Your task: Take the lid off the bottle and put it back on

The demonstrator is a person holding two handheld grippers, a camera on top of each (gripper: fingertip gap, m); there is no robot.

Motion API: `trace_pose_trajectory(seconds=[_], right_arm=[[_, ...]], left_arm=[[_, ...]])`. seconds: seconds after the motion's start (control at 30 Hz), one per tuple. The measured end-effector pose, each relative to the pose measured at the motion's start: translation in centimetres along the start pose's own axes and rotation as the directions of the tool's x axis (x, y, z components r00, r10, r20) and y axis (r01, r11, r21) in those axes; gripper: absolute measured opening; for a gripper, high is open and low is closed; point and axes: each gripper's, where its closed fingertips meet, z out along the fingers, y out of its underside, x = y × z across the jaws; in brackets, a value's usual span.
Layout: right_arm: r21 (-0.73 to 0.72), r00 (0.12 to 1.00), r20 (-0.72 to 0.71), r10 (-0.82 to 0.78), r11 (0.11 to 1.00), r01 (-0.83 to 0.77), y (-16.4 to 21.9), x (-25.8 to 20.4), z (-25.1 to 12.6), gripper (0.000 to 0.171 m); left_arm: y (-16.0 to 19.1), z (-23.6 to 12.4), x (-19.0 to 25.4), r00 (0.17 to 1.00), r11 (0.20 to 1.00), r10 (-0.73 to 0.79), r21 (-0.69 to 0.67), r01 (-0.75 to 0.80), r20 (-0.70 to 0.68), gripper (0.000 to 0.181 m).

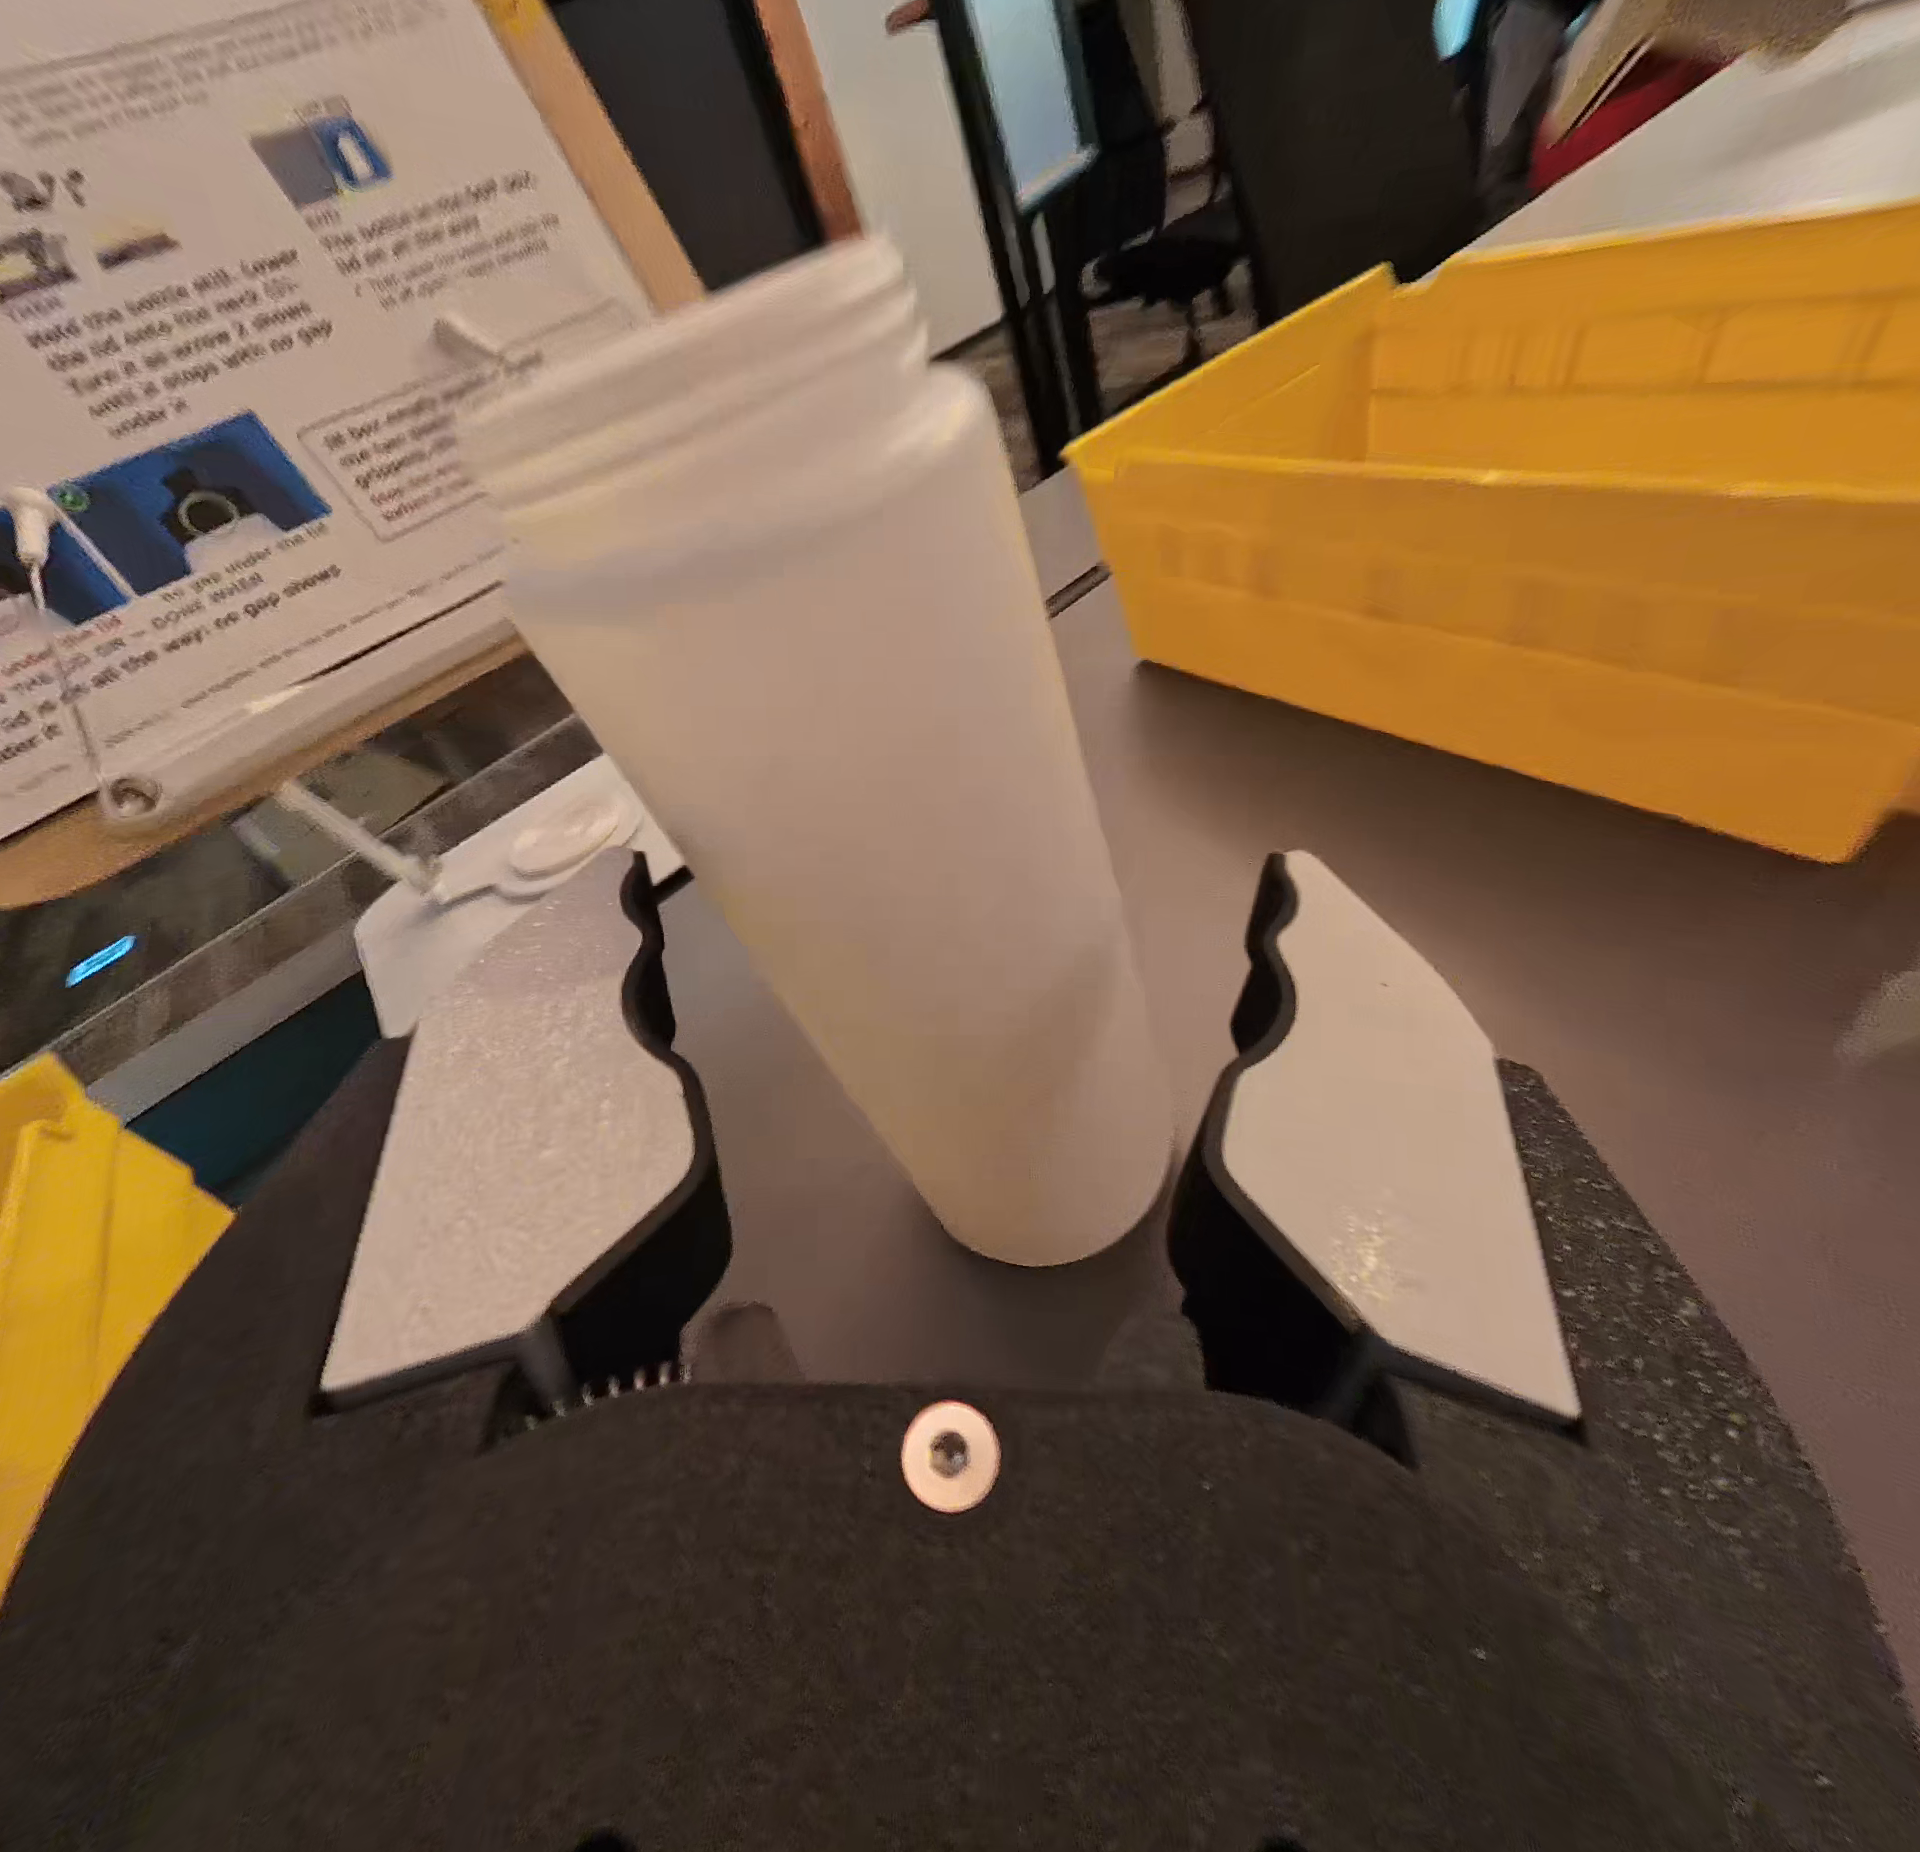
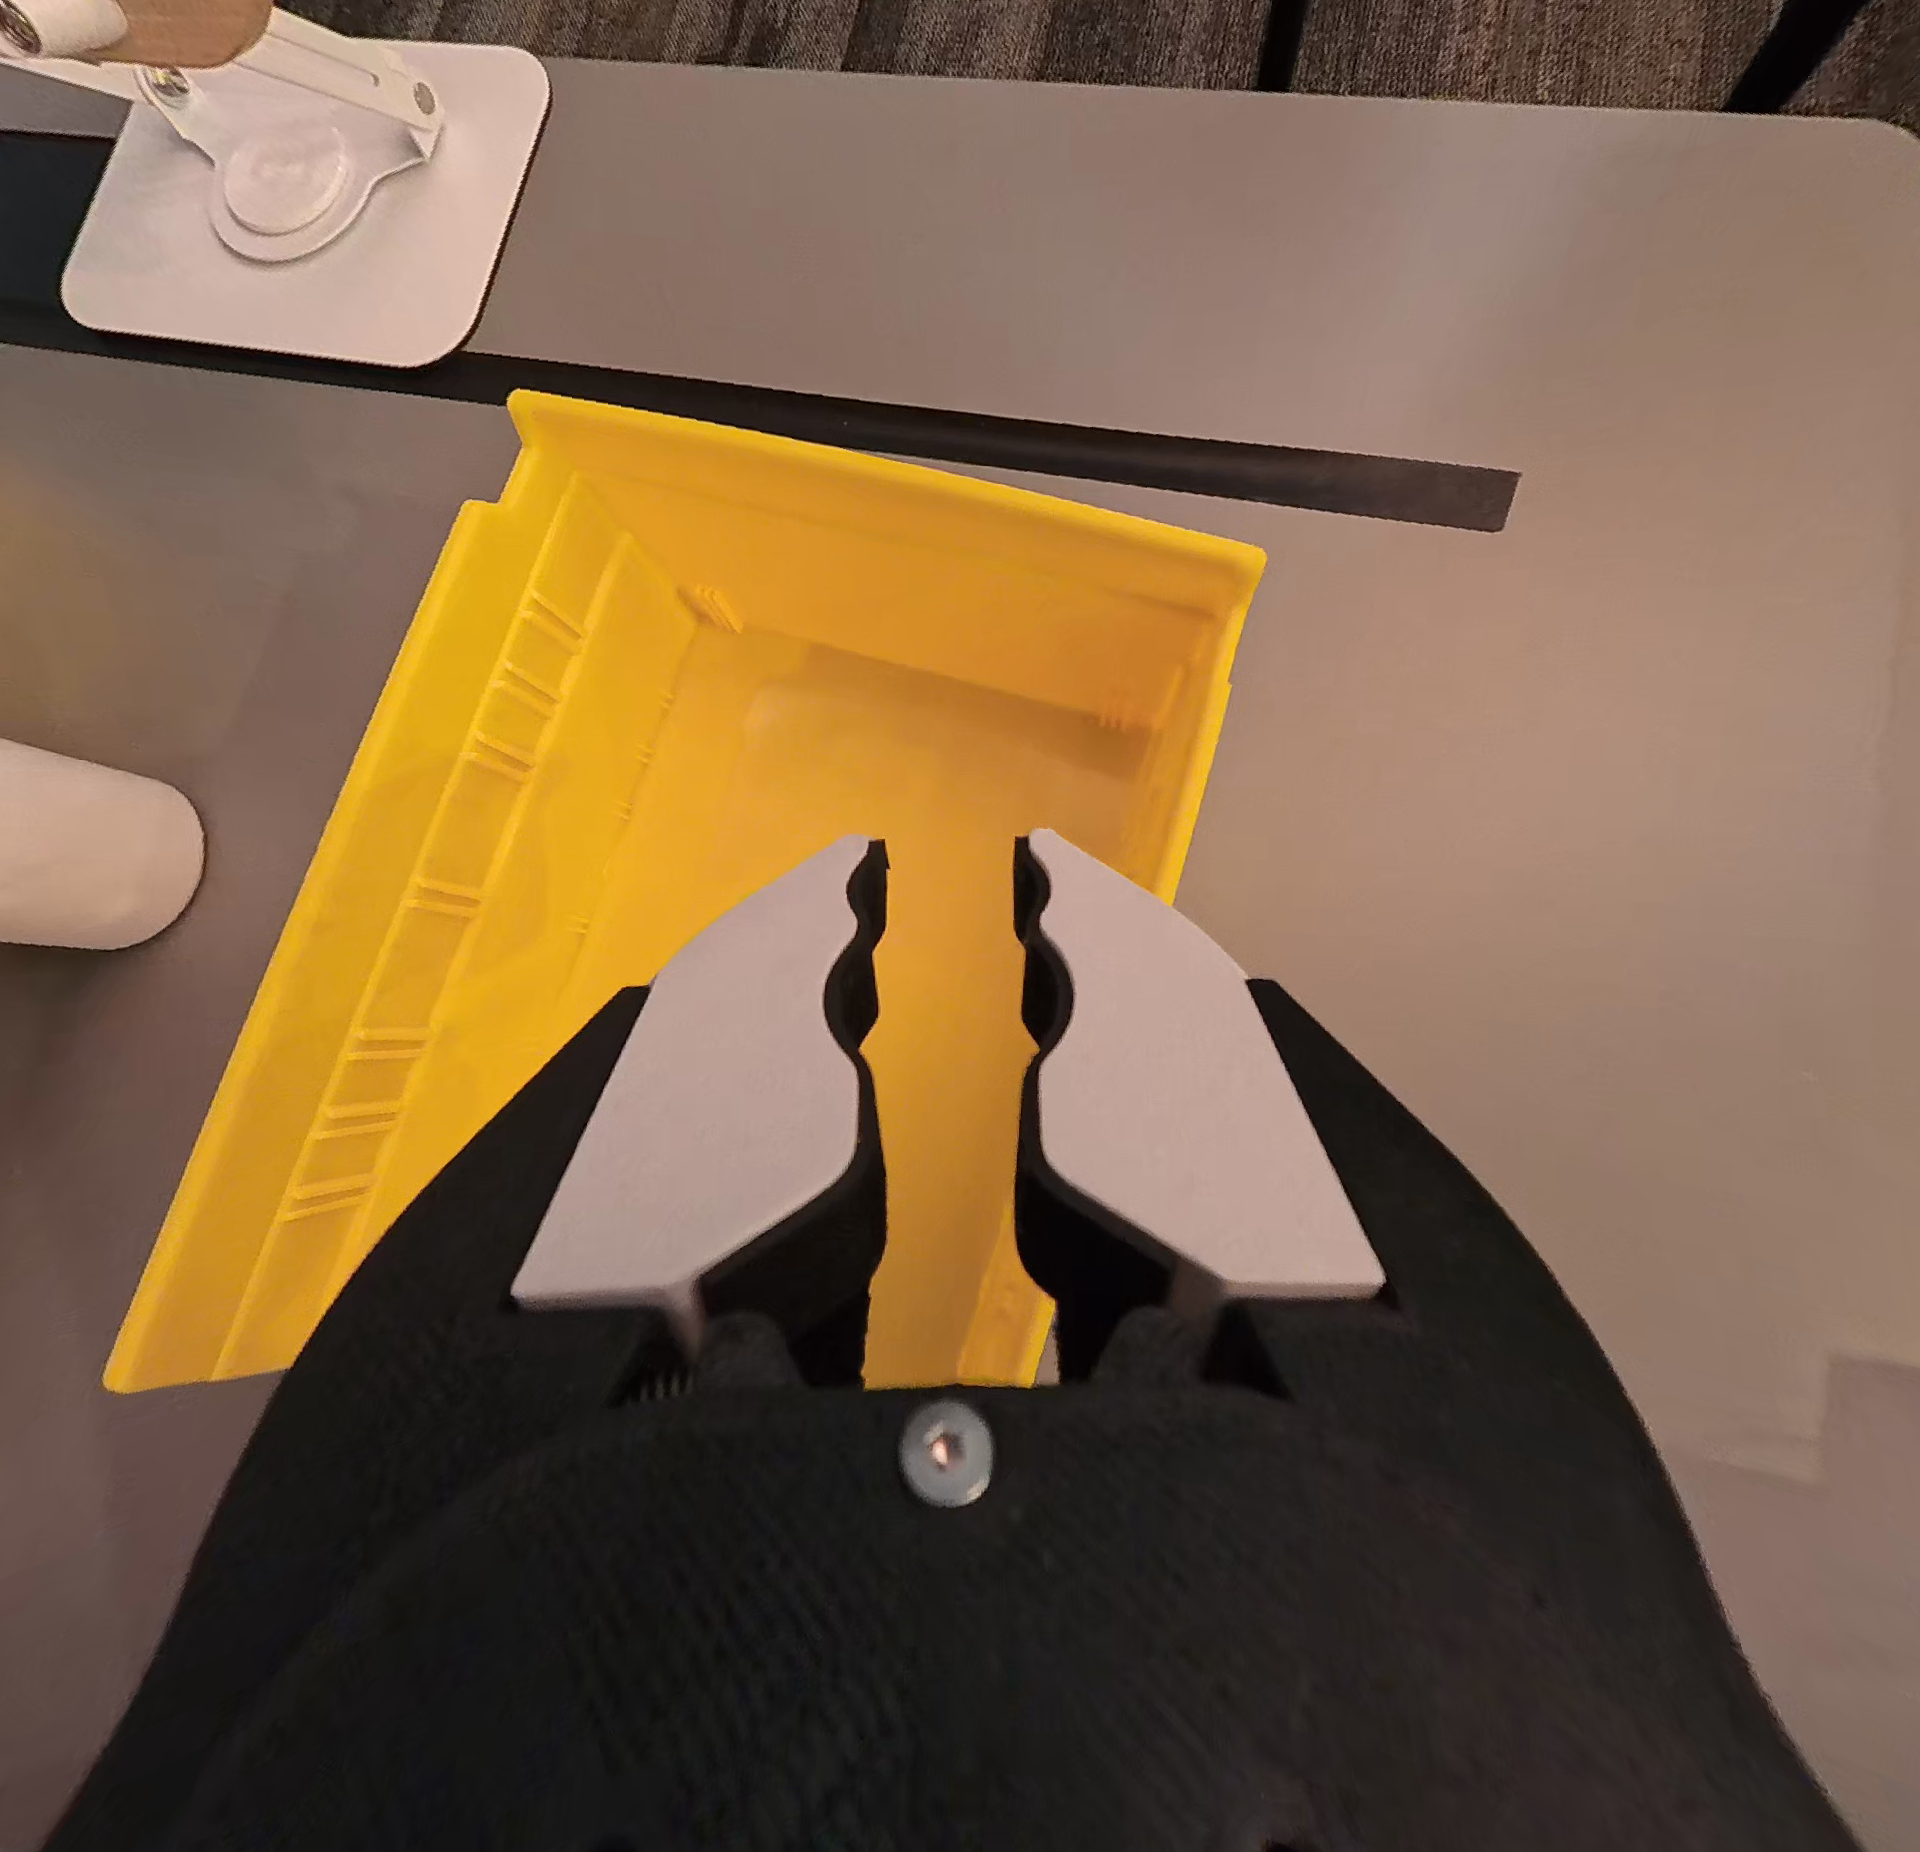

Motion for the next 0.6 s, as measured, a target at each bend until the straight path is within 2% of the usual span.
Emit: trace_pose_trajectory(seconds=[0.1,0.17,0.27,0.33,0.4,0.47,0.53,0.6], right_arm=[[-0.013,1.0,-0.01,-0.008,1.0,0.007,0.1,0.0,0.3,0.024],[-0.018,1.0,-0.01,-0.012,1.0,0.012,0.2,-0.1,0.3,0.025],[-0.009,1.0,-0.017,-0.008,1.0,0.008,0.1,0.1,-0.1,0.025],[0.002,1.0,-0.017,0.001,1.0,-0.001,0.0,0.2,-0.3,0.025],[0.004,1.0,-0.018,0.001,1.0,-0.001,-0.1,0.2,-0.4,0.025],[-0.001,1.0,-0.024,0.0,1.0,0.0,0.0,0.2,-0.5,0.025],[-0.01,1.0,-0.029,-0.003,1.0,0.002,0.1,0.2,-0.5,0.025],[-0.023,0.999,-0.036,-0.008,1.0,0.007,0.3,0.2,-0.5,0.025]], left_arm=[[-1.7,-2.0,0.4,0.999,0.998,-0.023,0.055,0.025,-0.038,0.103],[-3.1,-4.0,-1.1,0.998,0.997,-0.056,0.044,0.056,0.001,0.104],[-5.6,-8.6,-9.1,0.971,0.993,-0.117,0.017,0.116,0.21,0.101],[-5.7,-11.0,-15.6,0.943,0.984,-0.164,-0.018,0.177,0.289,0.091],[-2.7,-11.5,-21.5,0.918,0.958,-0.209,-0.116,0.261,0.338,0.084],[2.7,-10.4,-24.8,0.913,0.89,-0.256,-0.291,0.351,0.316,0.084],[7.5,-8.5,-25.2,0.898,0.812,-0.359,-0.389,0.435,0.255,0.1],[10.9,-6.7,-24.3,0.898,0.778,-0.402,-0.449,0.439,0.182,0.103]])
